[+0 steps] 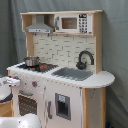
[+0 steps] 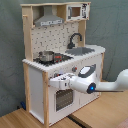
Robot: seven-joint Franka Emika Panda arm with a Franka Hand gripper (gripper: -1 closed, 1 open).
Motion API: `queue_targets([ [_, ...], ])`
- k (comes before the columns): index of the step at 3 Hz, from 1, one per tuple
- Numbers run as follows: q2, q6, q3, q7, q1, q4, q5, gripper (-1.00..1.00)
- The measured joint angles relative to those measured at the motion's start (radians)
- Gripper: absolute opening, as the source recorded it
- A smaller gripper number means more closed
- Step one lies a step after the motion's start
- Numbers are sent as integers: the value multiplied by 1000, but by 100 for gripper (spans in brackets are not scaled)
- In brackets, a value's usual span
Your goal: Play with the kitchen
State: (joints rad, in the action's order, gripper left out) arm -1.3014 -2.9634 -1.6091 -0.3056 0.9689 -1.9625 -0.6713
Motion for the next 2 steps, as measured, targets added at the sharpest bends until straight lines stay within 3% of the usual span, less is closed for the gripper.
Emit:
queue_targets([
  [1, 0, 1, 0, 0, 0, 0, 0, -100],
  [2, 0, 44, 0, 15, -13, -26, 1, -100],
])
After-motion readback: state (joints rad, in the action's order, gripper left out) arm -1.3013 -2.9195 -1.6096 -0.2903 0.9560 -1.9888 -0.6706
